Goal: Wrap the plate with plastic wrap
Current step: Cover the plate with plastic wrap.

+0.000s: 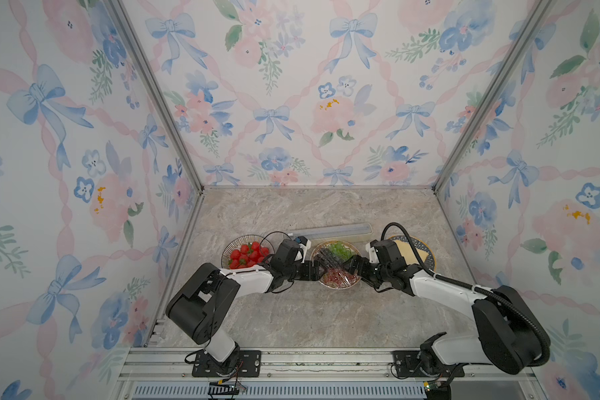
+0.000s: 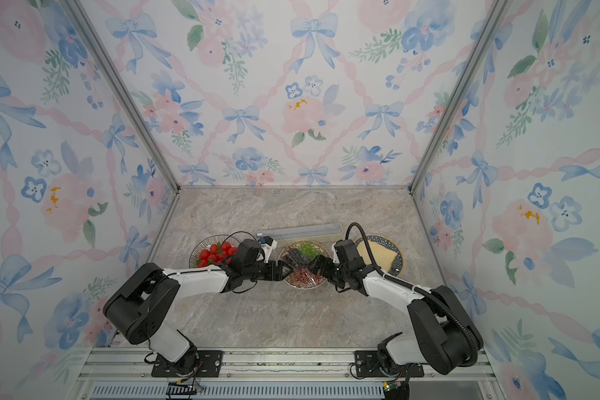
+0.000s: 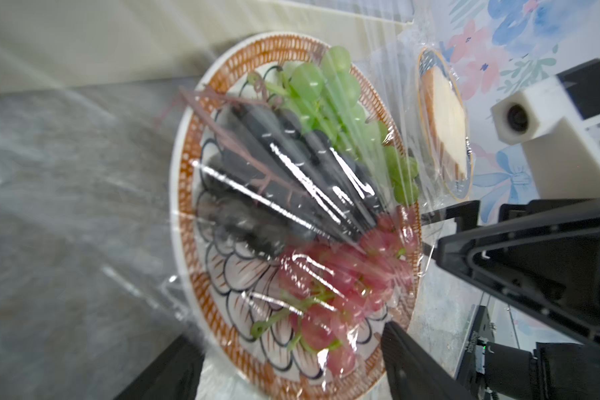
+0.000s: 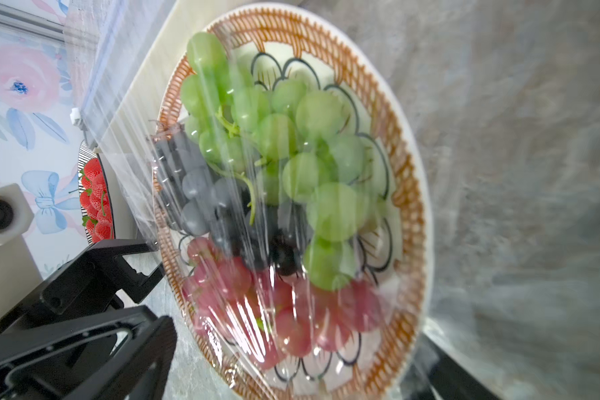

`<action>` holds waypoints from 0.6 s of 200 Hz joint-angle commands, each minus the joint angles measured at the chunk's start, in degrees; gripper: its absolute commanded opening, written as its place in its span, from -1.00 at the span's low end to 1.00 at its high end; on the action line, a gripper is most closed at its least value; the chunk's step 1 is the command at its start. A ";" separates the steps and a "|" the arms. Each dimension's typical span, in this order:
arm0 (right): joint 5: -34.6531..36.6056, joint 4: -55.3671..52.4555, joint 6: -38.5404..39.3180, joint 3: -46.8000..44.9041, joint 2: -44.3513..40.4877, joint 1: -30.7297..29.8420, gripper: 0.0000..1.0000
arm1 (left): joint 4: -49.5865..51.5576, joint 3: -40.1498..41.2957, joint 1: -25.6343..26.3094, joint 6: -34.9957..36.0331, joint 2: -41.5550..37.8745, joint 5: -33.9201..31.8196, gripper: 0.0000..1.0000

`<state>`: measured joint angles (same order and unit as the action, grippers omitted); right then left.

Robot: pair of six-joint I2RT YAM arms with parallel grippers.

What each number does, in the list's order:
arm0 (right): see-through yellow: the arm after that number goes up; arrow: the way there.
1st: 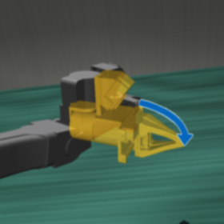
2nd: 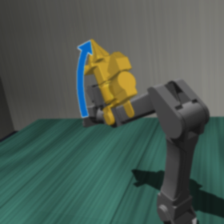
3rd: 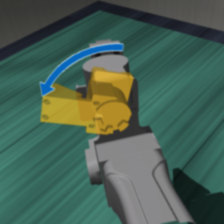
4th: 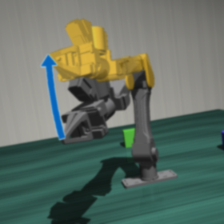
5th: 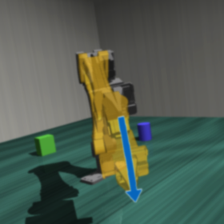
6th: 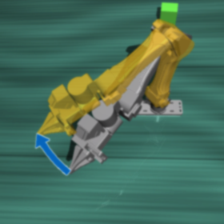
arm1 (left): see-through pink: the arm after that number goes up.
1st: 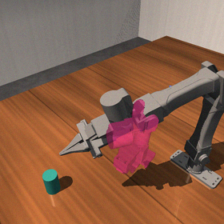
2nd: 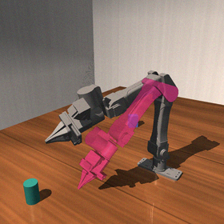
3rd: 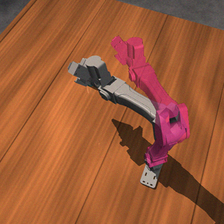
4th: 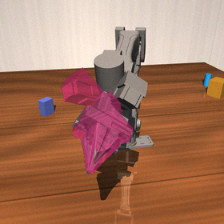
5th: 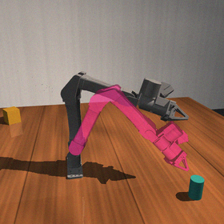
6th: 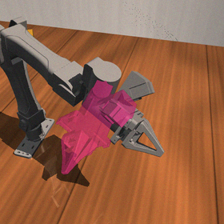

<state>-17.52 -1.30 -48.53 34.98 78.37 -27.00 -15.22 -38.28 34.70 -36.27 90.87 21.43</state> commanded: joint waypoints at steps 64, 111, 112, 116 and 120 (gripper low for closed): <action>19.36 -23.05 22.20 16.87 -6.25 -0.42 0.94 | 14.31 -5.18 -17.12 13.94 -13.18 -5.23 0.65; 26.17 -15.90 31.74 36.93 13.78 -10.77 0.94 | 14.34 -12.96 -29.68 13.00 -5.25 -1.53 0.46; 26.24 -15.60 31.83 37.32 14.24 -10.91 0.94 | 14.30 -13.09 -29.77 12.99 -5.13 -1.72 0.45; 26.30 -14.64 32.16 38.94 15.89 -11.43 0.94 | 14.26 -13.60 -29.94 12.98 -4.37 -2.52 0.43; 26.41 -13.82 32.27 40.62 18.58 -11.92 0.94 | 14.21 -14.05 -30.03 13.02 -3.71 -3.20 0.43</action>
<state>4.86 -18.90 -22.52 68.60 87.07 -35.33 -3.05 -49.98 6.39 -24.12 82.61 18.02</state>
